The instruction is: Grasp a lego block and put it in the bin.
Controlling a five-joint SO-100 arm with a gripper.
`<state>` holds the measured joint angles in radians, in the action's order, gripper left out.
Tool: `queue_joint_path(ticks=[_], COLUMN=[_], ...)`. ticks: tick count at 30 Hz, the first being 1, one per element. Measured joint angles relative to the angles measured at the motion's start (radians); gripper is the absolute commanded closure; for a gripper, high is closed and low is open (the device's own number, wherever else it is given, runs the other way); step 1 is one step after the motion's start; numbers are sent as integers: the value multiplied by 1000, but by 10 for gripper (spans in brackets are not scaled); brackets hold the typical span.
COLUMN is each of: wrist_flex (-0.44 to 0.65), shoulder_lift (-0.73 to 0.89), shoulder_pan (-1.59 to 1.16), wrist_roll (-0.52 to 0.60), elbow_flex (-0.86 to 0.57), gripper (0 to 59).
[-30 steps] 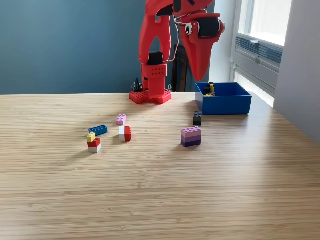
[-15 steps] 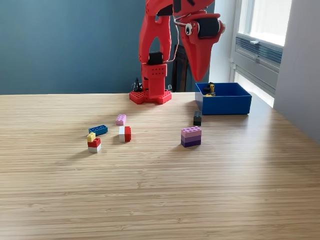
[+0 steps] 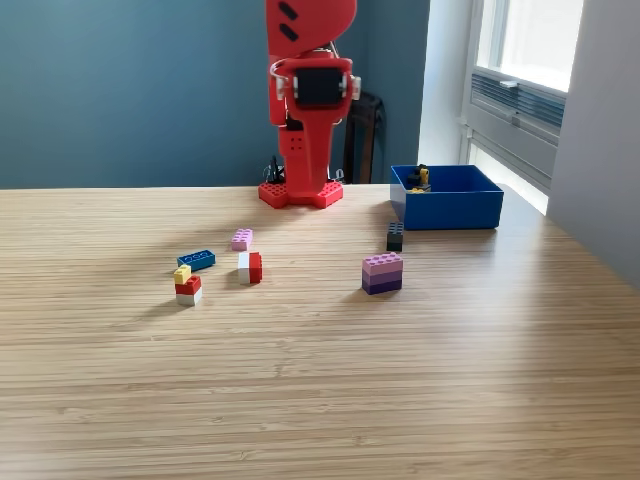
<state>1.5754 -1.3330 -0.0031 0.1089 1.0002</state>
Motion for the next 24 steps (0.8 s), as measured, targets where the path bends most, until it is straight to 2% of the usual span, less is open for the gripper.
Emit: queue_joint_path(ticks=[6,17,24], wrist_flex=[-46,-51,-61], shoulder_lift=[0,0,0], shoulder_pan=[101,152,149], wrist_roll=[9,2,2], elbow_flex=[78,87,144], gripper=[585,585,579])
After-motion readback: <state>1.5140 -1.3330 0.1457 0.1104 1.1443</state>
